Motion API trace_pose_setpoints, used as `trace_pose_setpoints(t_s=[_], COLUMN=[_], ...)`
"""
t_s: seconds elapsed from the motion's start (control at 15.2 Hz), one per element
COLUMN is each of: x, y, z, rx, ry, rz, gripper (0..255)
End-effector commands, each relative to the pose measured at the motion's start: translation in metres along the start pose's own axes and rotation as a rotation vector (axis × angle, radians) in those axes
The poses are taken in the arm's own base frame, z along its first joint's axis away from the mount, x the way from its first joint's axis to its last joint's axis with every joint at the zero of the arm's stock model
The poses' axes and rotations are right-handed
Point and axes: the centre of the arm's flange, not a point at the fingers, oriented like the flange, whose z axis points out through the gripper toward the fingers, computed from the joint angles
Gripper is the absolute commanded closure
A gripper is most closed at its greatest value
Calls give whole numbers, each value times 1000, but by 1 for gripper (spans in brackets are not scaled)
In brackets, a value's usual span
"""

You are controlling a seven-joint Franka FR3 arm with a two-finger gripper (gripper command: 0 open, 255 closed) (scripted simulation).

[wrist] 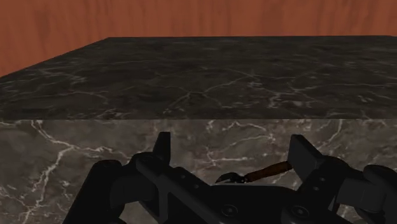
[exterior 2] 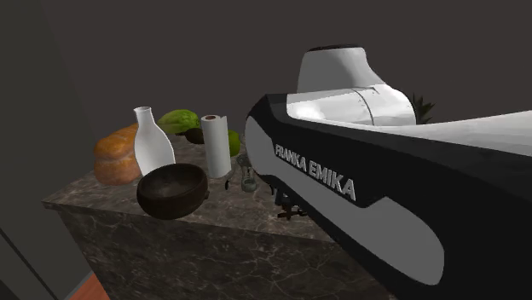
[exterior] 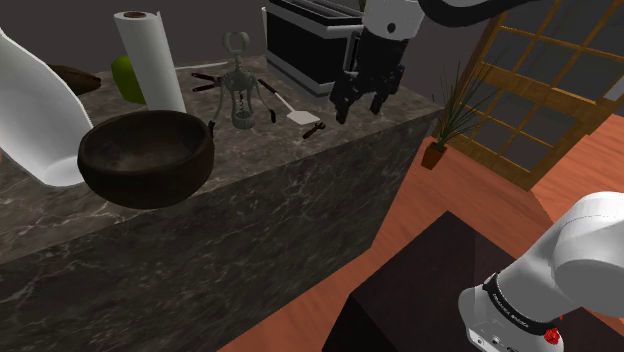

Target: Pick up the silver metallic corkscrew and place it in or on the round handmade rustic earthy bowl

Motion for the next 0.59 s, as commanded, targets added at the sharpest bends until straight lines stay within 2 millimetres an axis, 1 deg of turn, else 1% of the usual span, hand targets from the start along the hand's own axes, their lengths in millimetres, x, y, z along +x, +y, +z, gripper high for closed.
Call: trace_pose_setpoints(t_s=[0.0,0.53], x=[10,59], y=[-22,-107], z=[7,23], rx=[2,7], ry=[20,99], rz=[-1,-4], gripper=[0,0])
